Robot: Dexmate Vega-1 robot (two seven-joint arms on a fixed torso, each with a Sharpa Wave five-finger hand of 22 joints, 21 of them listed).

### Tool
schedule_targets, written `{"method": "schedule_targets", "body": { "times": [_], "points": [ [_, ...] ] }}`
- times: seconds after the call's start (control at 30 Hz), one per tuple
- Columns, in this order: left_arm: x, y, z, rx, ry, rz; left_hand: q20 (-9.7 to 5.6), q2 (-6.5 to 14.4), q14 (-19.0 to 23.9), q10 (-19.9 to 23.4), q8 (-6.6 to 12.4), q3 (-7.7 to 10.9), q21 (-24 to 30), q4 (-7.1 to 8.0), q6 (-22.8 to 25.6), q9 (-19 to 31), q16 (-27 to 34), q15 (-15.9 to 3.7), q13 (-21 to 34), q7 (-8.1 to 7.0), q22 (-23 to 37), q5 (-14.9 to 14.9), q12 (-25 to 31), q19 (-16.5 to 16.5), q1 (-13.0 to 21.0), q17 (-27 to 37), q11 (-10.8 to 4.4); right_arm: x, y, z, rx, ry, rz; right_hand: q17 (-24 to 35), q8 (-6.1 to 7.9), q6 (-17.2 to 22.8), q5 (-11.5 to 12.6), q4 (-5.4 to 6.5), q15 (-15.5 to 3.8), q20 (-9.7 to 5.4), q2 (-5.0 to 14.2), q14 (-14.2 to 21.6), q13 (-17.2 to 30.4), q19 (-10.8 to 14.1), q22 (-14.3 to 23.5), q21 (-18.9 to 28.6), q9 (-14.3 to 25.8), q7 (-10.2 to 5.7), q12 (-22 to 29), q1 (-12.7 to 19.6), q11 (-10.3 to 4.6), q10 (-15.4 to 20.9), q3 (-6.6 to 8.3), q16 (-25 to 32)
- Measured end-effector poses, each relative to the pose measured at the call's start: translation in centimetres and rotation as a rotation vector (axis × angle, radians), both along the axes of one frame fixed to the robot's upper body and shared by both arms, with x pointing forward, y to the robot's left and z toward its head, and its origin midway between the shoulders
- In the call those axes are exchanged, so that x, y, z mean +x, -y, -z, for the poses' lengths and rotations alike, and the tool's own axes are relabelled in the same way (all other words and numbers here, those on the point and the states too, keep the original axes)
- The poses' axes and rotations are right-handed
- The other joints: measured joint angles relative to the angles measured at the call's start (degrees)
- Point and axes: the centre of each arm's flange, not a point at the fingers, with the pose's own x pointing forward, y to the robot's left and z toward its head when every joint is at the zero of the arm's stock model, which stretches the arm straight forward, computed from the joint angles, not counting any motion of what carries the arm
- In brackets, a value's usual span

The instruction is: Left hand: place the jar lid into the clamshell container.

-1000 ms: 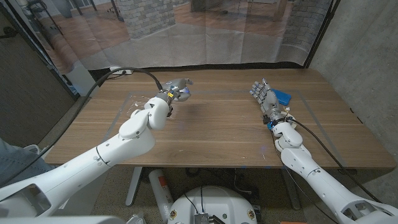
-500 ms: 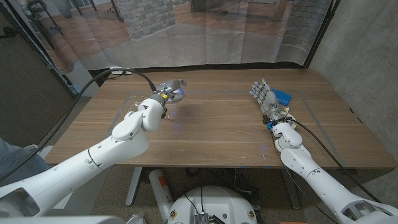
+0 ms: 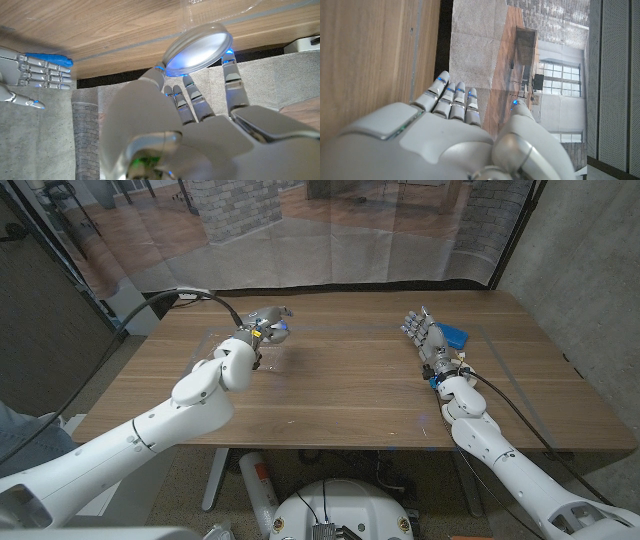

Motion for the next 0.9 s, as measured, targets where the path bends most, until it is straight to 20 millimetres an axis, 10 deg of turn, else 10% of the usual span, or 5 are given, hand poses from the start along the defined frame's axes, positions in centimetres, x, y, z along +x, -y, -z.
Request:
{"method": "schedule_targets", "body": {
  "times": [0.9],
  "points": [
    [-0.1, -2.6, -0.2, -0.051, 0.009, -0.059, -0.23, 0.2, 0.2, 0.7, 0.00, 0.51, 0.0, -0.01, 0.6, 0.0, 0.0, 0.18, 0.0, -0.64, 0.0, 0.3, 0.0, -0.2, 0.2, 0.0, -0.10, 0.1, 0.5, -0.5, -0.006, 0.000, 0.006, 0.0, 0.00, 0.2, 0.0, 0.00, 0.32, 0.21, 0.00, 0.3, 0.0, 0.2, 0.0, -0.4, 0.0, 0.21, 0.0, 0.0, 0.02, 0.4, 0.00, 0.0]
  ]
}}
